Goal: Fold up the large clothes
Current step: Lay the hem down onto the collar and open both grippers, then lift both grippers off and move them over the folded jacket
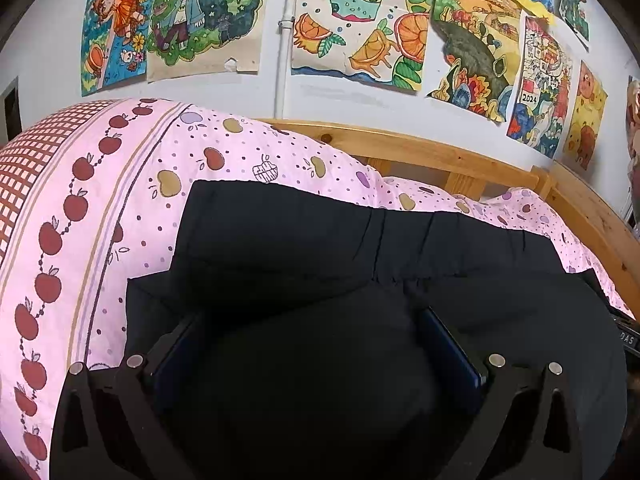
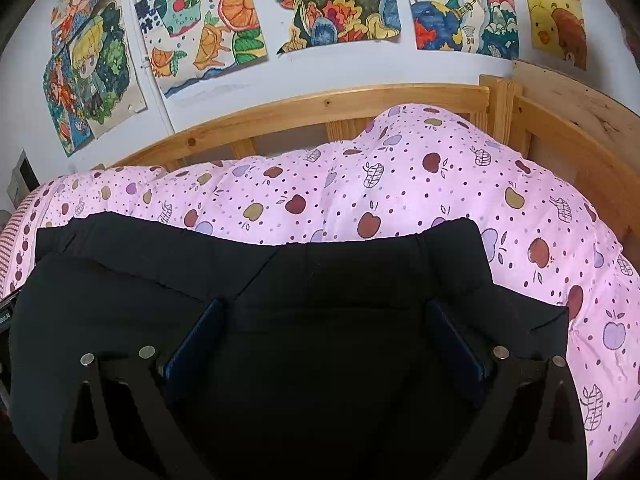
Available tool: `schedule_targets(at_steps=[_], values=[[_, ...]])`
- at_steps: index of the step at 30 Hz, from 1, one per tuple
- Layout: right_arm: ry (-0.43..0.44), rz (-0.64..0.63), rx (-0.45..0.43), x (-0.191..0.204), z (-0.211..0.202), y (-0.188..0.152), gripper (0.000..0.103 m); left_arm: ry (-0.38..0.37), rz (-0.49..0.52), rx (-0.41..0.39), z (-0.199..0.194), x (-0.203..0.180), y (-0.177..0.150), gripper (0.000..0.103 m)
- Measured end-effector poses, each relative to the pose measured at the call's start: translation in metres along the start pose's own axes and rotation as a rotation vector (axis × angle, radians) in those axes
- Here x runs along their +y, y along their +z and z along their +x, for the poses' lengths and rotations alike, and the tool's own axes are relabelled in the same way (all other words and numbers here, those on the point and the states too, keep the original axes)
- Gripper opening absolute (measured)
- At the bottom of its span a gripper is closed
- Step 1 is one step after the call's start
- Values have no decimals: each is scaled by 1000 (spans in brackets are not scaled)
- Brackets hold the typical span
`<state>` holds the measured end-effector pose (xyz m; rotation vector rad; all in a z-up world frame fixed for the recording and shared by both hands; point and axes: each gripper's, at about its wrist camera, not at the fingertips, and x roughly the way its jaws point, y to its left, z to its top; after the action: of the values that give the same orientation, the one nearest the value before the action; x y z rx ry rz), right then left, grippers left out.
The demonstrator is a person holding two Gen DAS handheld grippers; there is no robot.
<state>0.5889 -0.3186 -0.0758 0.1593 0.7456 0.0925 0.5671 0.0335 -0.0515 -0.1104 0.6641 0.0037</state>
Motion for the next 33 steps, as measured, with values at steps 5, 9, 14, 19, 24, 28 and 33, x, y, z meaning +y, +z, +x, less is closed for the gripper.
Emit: schedule_targets(at_steps=[5, 9, 14, 19, 24, 28, 33], values=[[-1, 3, -33, -2, -7, -4, 99, 2, 7, -15, -3, 1, -3, 103], [-5, -2, -62, -2, -14, -5, 99, -8, 2, -38, -7, 3, -5, 103], [-3, -1, -138, -4, -36, -10, 99, -31, -11, -58, -15, 8, -10, 103], [-36, 25, -231, -13, -77, -13, 99, -69, -52, -53, -33, 21, -2, 103], [-38, 45, -260, -36, -120, -16, 100, -73, -63, -105, -68, 38, 0, 103], [-65, 44, -240, -54, -140, -21, 100, -38, -23, -84, -90, 54, 1, 103], [-98, 9, -265, -67, -169, -28, 100, -36, -38, -27, -107, 81, 7, 103]])
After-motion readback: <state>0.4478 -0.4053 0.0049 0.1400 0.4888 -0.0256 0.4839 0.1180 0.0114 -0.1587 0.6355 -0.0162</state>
